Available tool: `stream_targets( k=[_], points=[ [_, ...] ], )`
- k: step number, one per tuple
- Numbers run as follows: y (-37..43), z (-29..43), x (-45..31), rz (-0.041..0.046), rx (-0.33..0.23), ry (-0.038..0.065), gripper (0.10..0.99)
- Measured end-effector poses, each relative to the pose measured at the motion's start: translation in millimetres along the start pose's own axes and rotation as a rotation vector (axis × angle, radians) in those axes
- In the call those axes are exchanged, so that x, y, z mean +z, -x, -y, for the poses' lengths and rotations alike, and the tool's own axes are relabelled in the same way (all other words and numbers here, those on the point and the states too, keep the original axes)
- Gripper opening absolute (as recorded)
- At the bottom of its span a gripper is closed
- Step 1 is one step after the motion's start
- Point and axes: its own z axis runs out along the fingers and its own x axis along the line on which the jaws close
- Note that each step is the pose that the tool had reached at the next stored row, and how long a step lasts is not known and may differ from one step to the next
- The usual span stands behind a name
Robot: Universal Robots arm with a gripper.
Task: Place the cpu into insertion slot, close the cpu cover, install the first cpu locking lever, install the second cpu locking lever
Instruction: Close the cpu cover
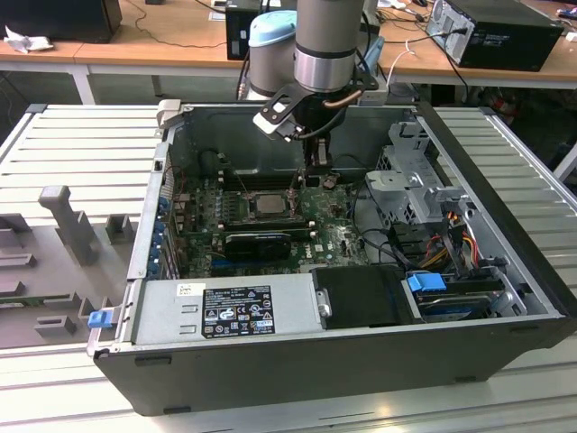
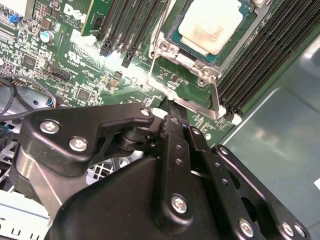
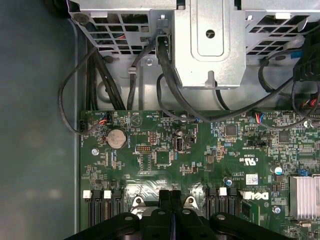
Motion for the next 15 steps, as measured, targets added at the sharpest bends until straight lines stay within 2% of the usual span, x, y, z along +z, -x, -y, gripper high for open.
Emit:
stream_targets(
  k=[10,15],
  points=[
    [0.1,4.2,-0.2,0.0000,0.000,0.000,0.106],
    [0.1,13.3,-0.3,-0.0002,0.000,0.000,0.106]
  ],
)
